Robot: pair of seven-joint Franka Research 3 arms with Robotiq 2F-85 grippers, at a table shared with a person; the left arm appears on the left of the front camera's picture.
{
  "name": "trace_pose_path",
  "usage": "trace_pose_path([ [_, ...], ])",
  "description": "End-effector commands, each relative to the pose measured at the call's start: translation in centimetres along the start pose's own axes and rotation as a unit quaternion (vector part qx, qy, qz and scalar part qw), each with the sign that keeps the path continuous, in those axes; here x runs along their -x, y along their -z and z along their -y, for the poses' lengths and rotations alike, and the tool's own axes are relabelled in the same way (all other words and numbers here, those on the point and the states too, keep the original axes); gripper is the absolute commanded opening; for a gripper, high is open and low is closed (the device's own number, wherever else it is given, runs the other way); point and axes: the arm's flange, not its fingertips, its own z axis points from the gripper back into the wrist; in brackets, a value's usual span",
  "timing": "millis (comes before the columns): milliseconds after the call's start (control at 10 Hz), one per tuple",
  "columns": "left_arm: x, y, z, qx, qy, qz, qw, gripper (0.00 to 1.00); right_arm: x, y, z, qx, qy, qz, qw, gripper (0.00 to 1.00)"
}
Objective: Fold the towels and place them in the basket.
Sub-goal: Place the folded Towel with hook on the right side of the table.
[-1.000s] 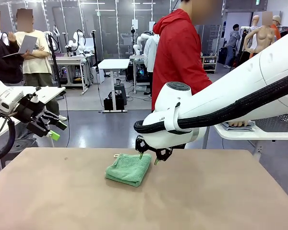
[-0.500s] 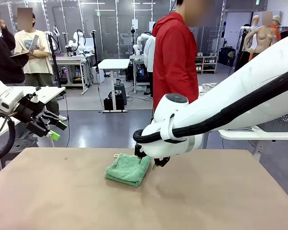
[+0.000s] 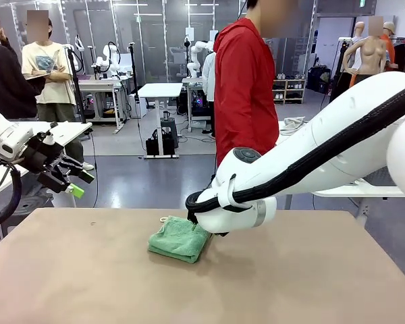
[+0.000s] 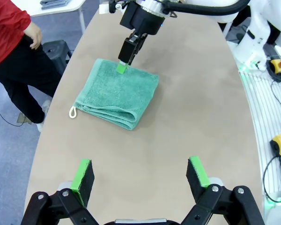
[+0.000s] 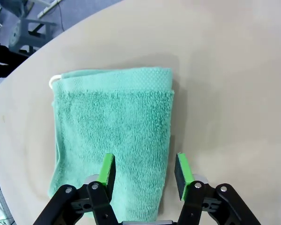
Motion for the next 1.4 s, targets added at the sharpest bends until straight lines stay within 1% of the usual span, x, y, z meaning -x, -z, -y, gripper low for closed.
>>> trace_pose_path([
  [0,0.0,0.0,0.0,0.001,0.001,-0.002,1.0,1.0,-0.7,0.8,0.0,-0.008,0.0,0.005,1.0,0.65],
  [300,0.0,0.0,0.0,0.001,0.001,-0.002,1.0,1.0,-1.1,1.8,0.1,-0.018,-0.011,0.01,1.0,0.65],
  [400,0.0,0.0,0.0,0.001,0.001,-0.002,1.0,1.0,-1.1,1.7,0.1,-0.026,-0.016,0.013,0.999,0.45],
  [500,0.0,0.0,0.0,0.001,0.001,-0.002,1.0,1.0,-1.2,1.6,0.1,-0.03,-0.015,0.015,0.999,0.45],
  [600,0.0,0.0,0.0,0.001,0.001,-0.002,1.0,1.0,-1.2,1.7,0.1,-0.03,-0.016,0.017,0.999,0.25],
  [700,0.0,0.0,0.0,0.001,0.001,-0.002,1.0,1.0,-1.3,1.8,0.2,-0.025,-0.017,0.014,0.999,0.4],
  [800,0.0,0.0,0.0,0.001,0.001,-0.002,1.0,1.0,-1.4,1.9,0.2,-0.025,-0.018,0.013,0.999,0.05],
  [900,0.0,0.0,0.0,0.001,0.001,-0.002,1.0,1.0,-1.4,1.9,0.2,-0.024,-0.022,0.011,0.999,0.2],
  [1000,0.0,0.0,0.0,0.001,0.001,-0.002,1.0,1.0,-1.5,1.9,0.1,-0.021,-0.026,0.009,0.999,0.0],
  [1200,0.0,0.0,0.0,0.001,0.001,-0.002,1.0,1.0,-1.8,1.7,0.1,-0.022,-0.032,0.007,0.999,0.0],
  [1300,0.0,0.0,0.0,0.001,0.001,-0.002,1.0,1.0,-2.1,1.7,-0.1,-0.013,-0.001,0.014,1.0,0.0],
])
